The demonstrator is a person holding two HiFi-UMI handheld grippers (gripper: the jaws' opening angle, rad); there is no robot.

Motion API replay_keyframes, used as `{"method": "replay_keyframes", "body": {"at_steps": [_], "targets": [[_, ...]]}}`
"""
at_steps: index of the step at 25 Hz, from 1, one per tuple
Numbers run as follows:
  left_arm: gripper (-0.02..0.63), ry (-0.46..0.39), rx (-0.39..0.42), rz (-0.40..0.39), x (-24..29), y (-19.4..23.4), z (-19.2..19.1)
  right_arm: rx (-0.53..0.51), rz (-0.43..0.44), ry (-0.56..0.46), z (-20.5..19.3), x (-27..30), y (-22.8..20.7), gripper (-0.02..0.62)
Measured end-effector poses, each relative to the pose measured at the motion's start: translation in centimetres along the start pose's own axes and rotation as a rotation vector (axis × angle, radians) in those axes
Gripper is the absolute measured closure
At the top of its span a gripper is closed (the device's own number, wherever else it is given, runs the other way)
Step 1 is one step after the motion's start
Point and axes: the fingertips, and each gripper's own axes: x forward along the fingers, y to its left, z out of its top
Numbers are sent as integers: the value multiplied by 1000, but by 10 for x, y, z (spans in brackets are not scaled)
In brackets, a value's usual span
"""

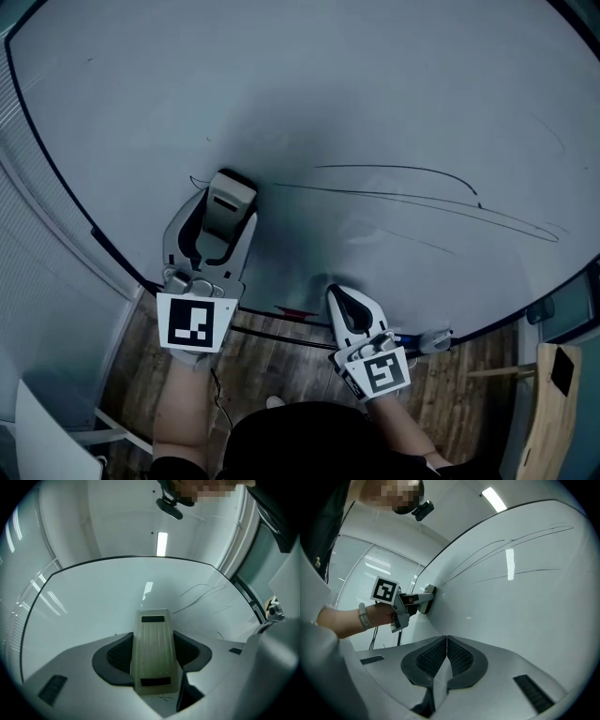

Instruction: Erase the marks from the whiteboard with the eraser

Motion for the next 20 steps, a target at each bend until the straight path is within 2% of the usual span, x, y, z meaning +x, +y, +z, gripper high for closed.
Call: {"method": "replay_keyframes", "body": {"at_steps": [2, 5, 9, 13, 20], "targets": [[342, -12, -43, 32, -8, 37, -9, -3, 23, 2, 0, 10, 11, 566], [342, -26, -210, 99, -18, 79, -14, -12, 50, 8, -1, 19, 23, 566], [342, -56, -390, 188, -23, 110, -17, -18, 68, 9, -1, 25, 32, 566], [342, -78, -472, 274, -24, 112, -16, -23, 76, 12, -2, 23, 34, 566], [344, -115, -566, 343, -13, 83, -4, -25, 56, 16, -2, 0, 18, 566]]}}
